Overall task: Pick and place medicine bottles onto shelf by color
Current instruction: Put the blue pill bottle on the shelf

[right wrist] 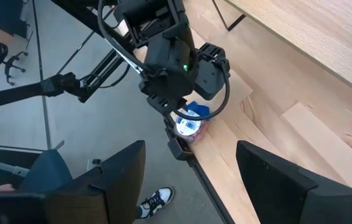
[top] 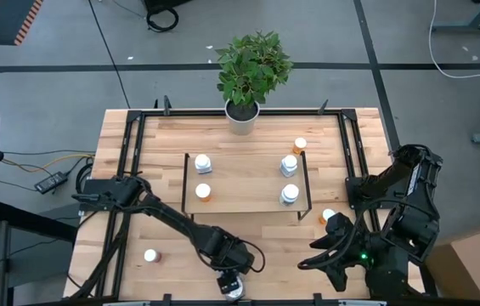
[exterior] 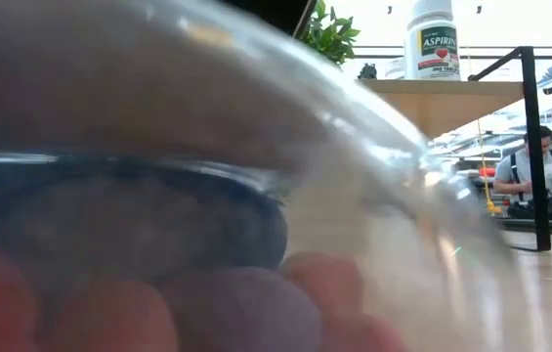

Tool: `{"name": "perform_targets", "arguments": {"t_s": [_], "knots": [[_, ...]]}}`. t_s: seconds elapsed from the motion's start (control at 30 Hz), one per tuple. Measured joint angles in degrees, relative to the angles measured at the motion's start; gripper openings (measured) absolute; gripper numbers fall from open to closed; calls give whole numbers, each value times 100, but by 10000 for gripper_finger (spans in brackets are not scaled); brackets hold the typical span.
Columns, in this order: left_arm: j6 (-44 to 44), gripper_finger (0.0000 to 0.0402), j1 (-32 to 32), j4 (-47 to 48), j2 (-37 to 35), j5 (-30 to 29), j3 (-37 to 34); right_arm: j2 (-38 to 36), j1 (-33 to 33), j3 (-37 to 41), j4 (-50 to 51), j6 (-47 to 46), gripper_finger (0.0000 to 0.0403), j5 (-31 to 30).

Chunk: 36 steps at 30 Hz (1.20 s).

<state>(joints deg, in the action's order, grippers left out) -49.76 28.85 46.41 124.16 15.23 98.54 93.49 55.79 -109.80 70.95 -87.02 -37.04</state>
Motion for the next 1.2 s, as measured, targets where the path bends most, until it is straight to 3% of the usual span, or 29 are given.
{"name": "perform_targets", "arguments": {"t_s": [0.7, 1.2], "knots": [[-250, 297, -21, -729, 286, 321, 2, 0, 29, 0, -3, -2, 259, 73], [-683, 298, -34, -1001, 220, 1268, -28, 0, 28, 0, -40, 82, 259, 129]]}}
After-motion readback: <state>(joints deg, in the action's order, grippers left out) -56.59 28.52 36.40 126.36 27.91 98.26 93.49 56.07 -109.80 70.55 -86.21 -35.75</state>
